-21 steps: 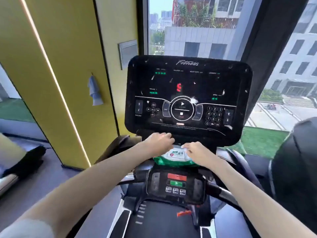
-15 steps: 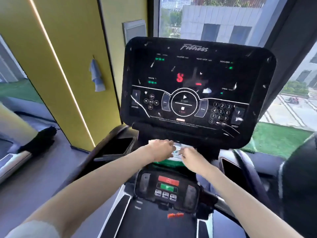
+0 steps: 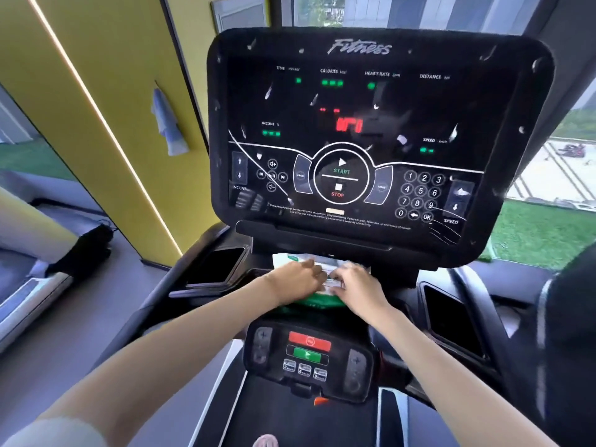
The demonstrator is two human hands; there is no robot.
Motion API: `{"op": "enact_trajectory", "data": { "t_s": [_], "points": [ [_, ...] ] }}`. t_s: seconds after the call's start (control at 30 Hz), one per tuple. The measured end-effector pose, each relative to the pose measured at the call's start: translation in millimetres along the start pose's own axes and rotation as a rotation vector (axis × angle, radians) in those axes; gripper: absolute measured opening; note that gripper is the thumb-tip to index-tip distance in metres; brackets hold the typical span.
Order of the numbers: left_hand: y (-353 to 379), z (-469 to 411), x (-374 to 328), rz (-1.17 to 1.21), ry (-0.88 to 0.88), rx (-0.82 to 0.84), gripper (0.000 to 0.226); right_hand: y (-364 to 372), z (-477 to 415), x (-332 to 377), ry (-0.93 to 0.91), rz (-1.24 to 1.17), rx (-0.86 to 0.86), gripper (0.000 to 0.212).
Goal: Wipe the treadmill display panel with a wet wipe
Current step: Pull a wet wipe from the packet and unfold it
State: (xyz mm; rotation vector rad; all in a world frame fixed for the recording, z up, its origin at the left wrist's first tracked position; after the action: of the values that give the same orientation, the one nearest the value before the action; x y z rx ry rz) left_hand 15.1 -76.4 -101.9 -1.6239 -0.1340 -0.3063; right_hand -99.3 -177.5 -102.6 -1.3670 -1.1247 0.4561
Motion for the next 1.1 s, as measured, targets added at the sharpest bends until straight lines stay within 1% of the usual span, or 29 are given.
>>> {"op": "enact_trajectory", "data": {
  "t_s": [0.03, 0.1, 0.13, 0.17, 0.23, 0.33, 0.43, 0.47, 0.53, 0.57, 0.6, 0.63, 0.7, 0.77, 0.8, 0.9, 0.93, 1.0, 1.1],
  "points": [
    [-0.9, 1.3, 0.7, -0.027, 0.035, -0.043, 0.018, 1.3, -0.3, 1.2, 0.011, 0.015, -0.008, 0.034],
    [-9.5, 1.0, 2.6, -0.045, 0.052, -0.131, 0.031, 1.7, -0.7, 3.7, 0.041, 0.030, -0.015, 0.038],
    [-17.5, -0.4, 3.3, 0.002, 0.042, -0.150, 0.037, 2.1, -0.8, 4.4, 0.052, 0.029, -0.012, 0.039],
    [-21.8, -2.2, 4.8, 0.063, 0.032, -0.121, 0.043, 1.4, -0.4, 5.8, 0.050, 0.035, -0.006, 0.041],
    [-21.5, -5.9, 7.2, 0.040, 0.010, -0.064, 0.049, -0.9, 3.1, 7.6, 0.027, 0.049, -0.016, 0.045],
    [-30.2, -5.0, 7.3, 0.032, -0.015, -0.031, 0.045, -7.9, 10.7, 5.0, -0.025, -0.053, -0.141, 0.042],
    [-40.3, -6.4, 11.9, 0.044, -0.050, -0.023, 0.035, -21.8, 15.8, 0.6, -0.043, -0.117, -0.314, 0.029],
    [-43.4, -6.7, 13.5, 0.046, -0.040, -0.093, 0.032, -24.9, 16.6, 0.1, -0.048, -0.120, -0.368, 0.022],
    [-44.5, -8.7, 14.4, 0.042, 0.040, -0.314, 0.027, -26.9, 16.7, 1.8, -0.073, -0.103, -0.416, 0.008],
    [-44.6, -9.1, 15.3, 0.018, 0.076, -0.382, 0.025, -26.3, 15.8, 4.0, -0.085, -0.095, -0.405, 0.005],
    [-45.0, -10.3, 16.6, -0.020, 0.093, -0.415, 0.024, -24.1, 14.0, 5.8, -0.087, -0.089, -0.367, 0.003],
    [-44.5, -11.9, 16.5, -0.044, 0.092, -0.411, 0.025, -21.3, 11.8, 7.9, -0.081, -0.082, -0.309, 0.004],
    [-46.6, -13.3, 17.0, -0.049, 0.060, -0.355, 0.023, -13.5, 6.9, 10.8, -0.049, -0.046, -0.171, 0.016],
    [-41.5, -12.6, 19.9, 0.008, 0.003, -0.302, 0.032, -4.3, 3.9, 9.6, 0.004, -0.013, -0.049, 0.027],
    [-41.1, -10.1, 19.0, 0.027, -0.023, -0.280, 0.035, 0.0, 3.6, 7.9, 0.026, -0.008, -0.019, 0.029],
    [-32.5, -2.1, 11.9, 0.155, -0.067, -0.135, 0.032, 6.9, 4.7, 2.3, 0.081, -0.055, -0.014, 0.032],
    [-25.2, -1.4, 10.5, 0.172, -0.121, -0.110, 0.033, 7.4, 4.5, 1.3, 0.097, -0.082, -0.020, 0.033],
    [-16.6, -1.6, 8.2, 0.227, -0.217, 0.011, 0.029, 7.0, 3.4, 0.5, 0.117, -0.131, -0.029, 0.035],
    [-11.4, -8.1, 5.6, 0.292, -0.325, 0.068, 0.023, 7.5, 2.3, 1.1, 0.123, -0.153, -0.027, 0.039]
  ]
}}
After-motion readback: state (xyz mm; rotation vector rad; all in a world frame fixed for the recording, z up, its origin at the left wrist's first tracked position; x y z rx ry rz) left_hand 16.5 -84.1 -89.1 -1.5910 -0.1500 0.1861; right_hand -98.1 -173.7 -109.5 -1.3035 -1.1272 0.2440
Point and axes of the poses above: each hand's wrist, its own z-axis away from the middle knuckle, its own y-axis out of the palm, x = y × z, the point moved 2 cm from there along -z, towards the middle knuckle, and after that the axes turned 14 degrees about -x, right-handed, at the moved point
